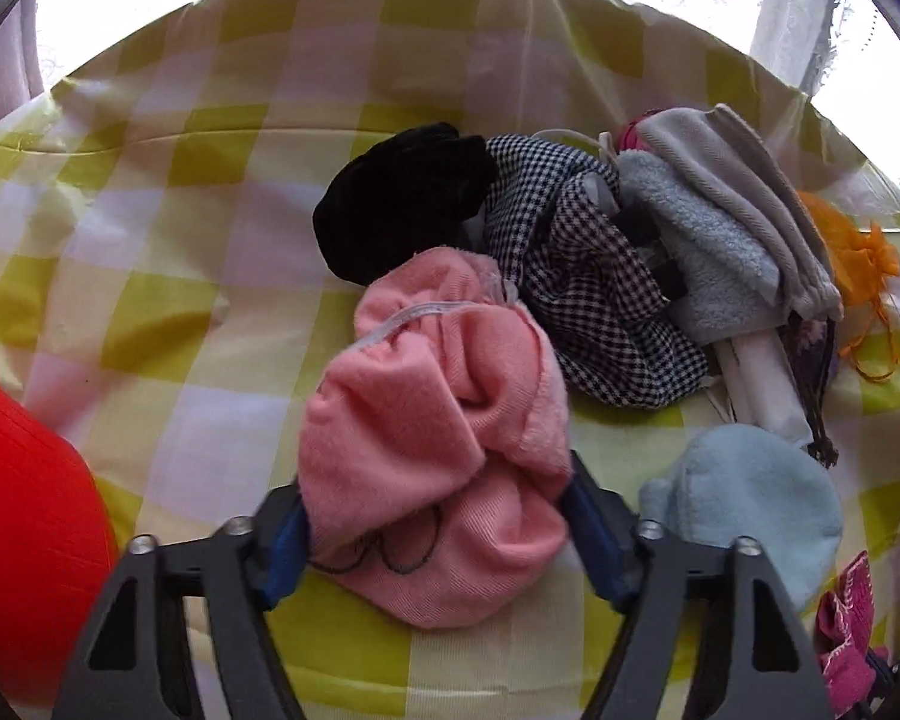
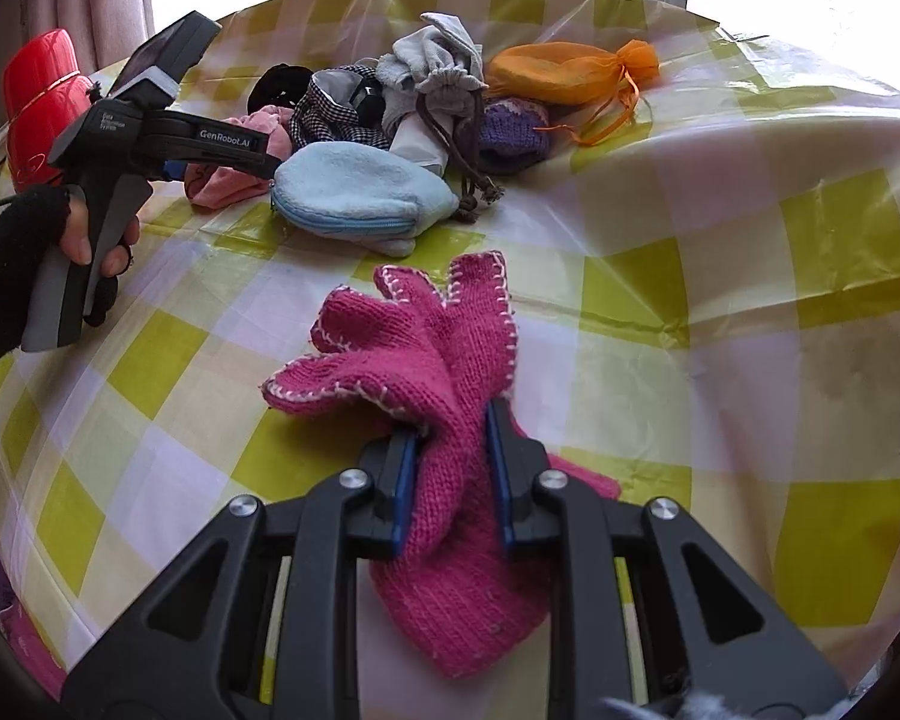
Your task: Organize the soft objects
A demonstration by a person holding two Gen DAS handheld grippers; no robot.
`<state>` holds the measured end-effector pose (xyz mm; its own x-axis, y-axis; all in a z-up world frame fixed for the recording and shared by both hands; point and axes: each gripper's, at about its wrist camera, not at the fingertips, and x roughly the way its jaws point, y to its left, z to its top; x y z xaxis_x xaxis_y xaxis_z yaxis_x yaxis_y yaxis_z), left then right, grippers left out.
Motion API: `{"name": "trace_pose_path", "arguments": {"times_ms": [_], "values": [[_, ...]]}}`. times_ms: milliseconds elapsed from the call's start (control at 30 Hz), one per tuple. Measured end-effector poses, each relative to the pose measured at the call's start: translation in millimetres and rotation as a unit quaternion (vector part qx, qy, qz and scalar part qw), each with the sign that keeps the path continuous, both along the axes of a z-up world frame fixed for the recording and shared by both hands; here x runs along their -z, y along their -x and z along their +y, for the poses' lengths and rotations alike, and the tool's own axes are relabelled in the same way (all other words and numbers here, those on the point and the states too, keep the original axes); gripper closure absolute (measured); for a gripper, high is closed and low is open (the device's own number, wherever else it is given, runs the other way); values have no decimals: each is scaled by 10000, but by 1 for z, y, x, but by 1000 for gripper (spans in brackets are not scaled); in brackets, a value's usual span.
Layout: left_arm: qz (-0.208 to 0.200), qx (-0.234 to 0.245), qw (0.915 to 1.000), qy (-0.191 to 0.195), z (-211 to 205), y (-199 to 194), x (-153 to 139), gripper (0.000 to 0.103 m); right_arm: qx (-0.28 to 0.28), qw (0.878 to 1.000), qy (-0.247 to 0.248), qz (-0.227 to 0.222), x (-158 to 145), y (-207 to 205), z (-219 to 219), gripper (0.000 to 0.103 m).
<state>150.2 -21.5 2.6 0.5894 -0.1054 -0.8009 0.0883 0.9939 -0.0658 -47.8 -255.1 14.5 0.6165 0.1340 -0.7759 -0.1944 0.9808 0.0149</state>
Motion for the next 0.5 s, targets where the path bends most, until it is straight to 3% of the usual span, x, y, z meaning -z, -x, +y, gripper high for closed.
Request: {"name": "trace_pose_path", "arguments": {"times_ms": [33, 67, 233, 500], "values": [[-41, 144, 9999, 45, -1, 9, -2, 73, 0, 10000, -9, 3, 0, 0, 0, 77], [-79, 269, 9996, 69, -2, 20, -5, 74, 2, 10000, -24, 2, 0, 0, -1, 77], [-681, 619, 9957, -70, -6, 101, -29, 75, 9, 10000, -83, 14, 1, -1, -2, 77], [-846, 556, 9948, 90, -1, 211, -38, 75, 81, 10000, 0, -37, -2, 3, 1, 79]]}}
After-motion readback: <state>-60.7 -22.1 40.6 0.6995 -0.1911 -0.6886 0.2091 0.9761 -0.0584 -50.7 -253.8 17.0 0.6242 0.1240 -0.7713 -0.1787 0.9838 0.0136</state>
